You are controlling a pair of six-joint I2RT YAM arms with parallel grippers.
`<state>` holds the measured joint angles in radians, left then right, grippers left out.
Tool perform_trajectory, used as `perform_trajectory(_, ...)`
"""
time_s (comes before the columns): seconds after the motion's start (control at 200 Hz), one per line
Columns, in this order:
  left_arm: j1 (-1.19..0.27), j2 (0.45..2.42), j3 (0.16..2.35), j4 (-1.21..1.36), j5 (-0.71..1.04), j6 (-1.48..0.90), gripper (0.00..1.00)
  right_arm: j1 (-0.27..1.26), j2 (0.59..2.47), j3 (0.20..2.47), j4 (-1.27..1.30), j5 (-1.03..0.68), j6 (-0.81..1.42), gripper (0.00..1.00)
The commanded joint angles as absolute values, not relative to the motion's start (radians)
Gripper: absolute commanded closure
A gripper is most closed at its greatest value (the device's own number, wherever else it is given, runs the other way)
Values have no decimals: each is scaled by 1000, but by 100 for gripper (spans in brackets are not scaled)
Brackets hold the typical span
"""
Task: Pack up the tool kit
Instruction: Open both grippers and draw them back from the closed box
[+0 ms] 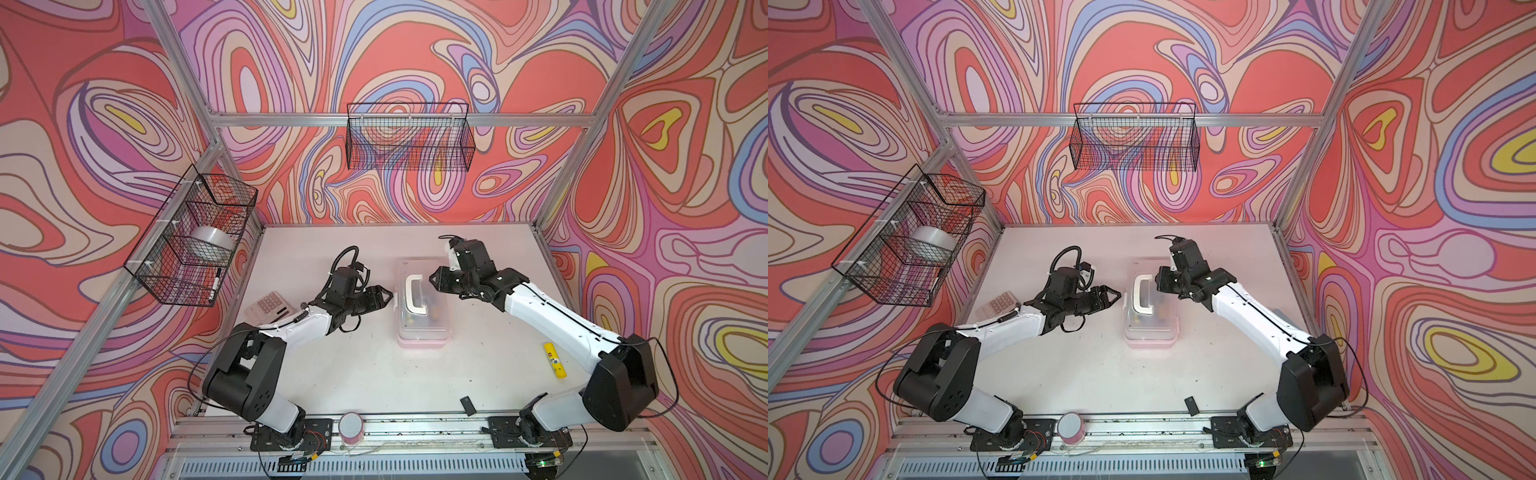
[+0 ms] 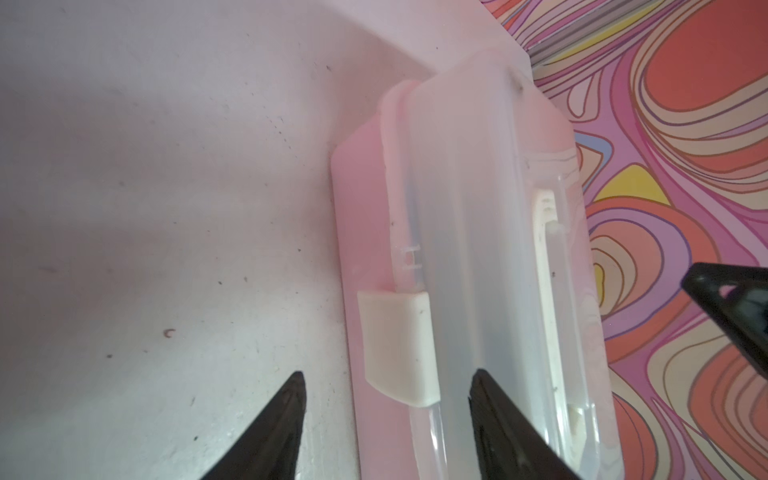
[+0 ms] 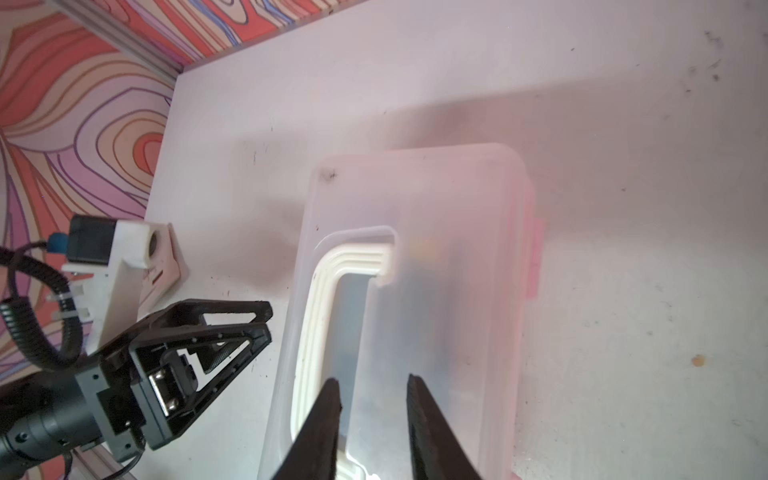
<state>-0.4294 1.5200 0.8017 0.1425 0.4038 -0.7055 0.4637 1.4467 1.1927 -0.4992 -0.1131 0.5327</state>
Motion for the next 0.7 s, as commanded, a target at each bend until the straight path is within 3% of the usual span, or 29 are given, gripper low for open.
perform_trajectory(0.0,-426,1511,864,-54,231,-648,37,380,1412,1196,-559,-128,529,69)
perform_trajectory(0.19,-425,1637,962,-161,157,-621,41,271,1441,1124,-548,-166,541,66)
perform_trajectory(0.696,-495,1805,1062,-133,206,-622,45,265,1519,912,-314,-289,634,65)
